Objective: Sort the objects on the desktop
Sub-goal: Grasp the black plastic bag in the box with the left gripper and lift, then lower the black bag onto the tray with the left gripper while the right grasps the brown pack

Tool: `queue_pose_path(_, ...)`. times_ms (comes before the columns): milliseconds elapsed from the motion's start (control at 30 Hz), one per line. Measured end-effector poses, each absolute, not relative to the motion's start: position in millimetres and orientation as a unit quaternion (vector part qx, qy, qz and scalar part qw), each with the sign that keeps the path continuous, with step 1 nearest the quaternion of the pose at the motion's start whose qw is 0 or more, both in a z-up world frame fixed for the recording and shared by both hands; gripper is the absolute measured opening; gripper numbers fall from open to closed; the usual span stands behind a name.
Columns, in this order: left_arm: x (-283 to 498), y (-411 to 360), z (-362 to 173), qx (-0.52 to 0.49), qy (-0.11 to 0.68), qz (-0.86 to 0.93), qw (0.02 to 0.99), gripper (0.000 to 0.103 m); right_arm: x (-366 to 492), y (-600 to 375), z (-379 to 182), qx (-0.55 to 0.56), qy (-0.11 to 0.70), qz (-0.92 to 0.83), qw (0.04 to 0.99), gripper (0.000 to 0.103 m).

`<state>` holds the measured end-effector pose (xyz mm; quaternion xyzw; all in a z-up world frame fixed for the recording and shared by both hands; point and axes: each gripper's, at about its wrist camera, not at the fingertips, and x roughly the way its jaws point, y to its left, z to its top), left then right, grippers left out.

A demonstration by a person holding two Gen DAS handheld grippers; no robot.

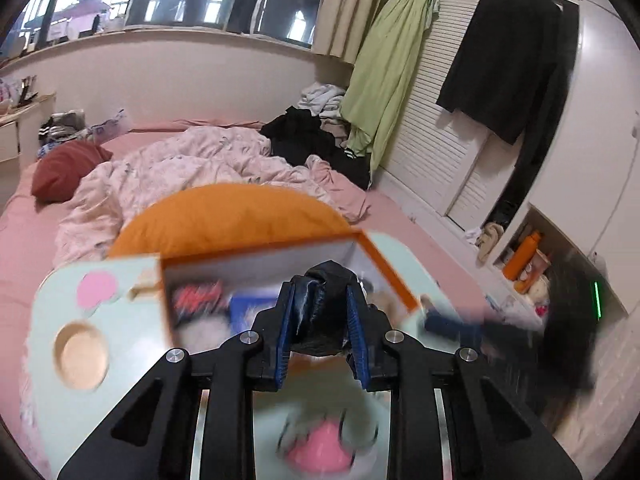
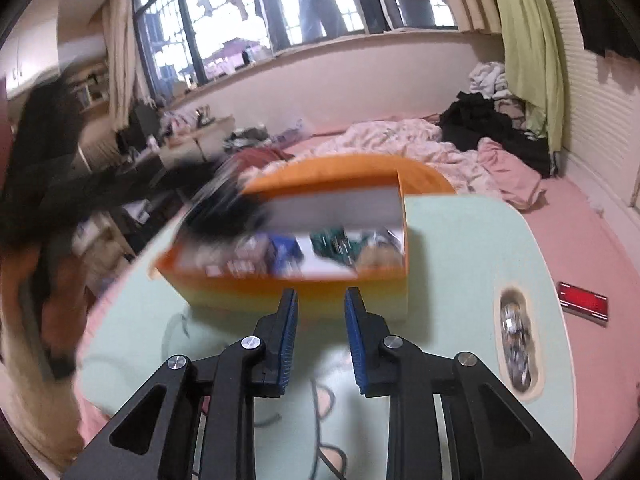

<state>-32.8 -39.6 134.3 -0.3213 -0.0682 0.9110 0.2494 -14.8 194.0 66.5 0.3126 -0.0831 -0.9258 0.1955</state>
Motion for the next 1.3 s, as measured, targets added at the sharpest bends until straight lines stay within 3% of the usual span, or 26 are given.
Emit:
queue_pose_path(200,-11,-61,63,-0.386,-0.100,0.887,0.233,0.027,-90,164,88,0.422,-0.132,-0.852,0.280,0.024)
queue_pose_path(333,-20,-53,25,-0.410,-0.126,0.878,0.215,0.049,-131,128,64,0.501,-0.127,-0.809,0.280,0.024)
queue_pose_path(433,-13,-51,27,-0.382,-0.108,0.897,0.196,0.060,-141,105,45,0.531,-0.104,-0.802,0.255,0.025)
queue_pose_path(467,-10,-52,30,-0.369,-0.098,0.905,0.190,0.064,-138,102,41,0.513,-0.098,-0.815,0.250,0.028)
queue_pose_path(567,5,-55,47,-0.328,-0.082,0.924,0.180,0.071,-130,88,46,0.484,-0.039,-0.854,0.185,0.063)
queue_pose_path(600,8,-59,52,-0.319,-0.084,0.927,0.178,0.071,-128,84,45,0.478,-0.026,-0.859,0.179,0.064)
queue_pose_path(700,11,-71,59,-0.307,-0.104,0.929,0.179,0.071,-131,69,34,0.488,0.016,-0.857,0.164,0.061)
queue_pose_path(767,11,-77,60,-0.306,-0.115,0.928,0.177,0.071,-130,65,23,0.482,0.036,-0.861,0.157,0.040)
queue_pose_path(900,9,-87,68,-0.302,-0.126,0.931,0.164,0.071,-132,80,24,0.465,-0.003,-0.865,0.186,0.039)
queue_pose_path(1067,1,-95,69,-0.319,-0.139,0.924,0.156,0.071,-91,139,71,0.371,-0.066,-0.904,0.204,0.039)
queue_pose_path(1300,-11,-78,83,-0.334,-0.122,0.920,0.162,0.071,-28,172,49,0.427,-0.080,-0.860,0.268,0.040)
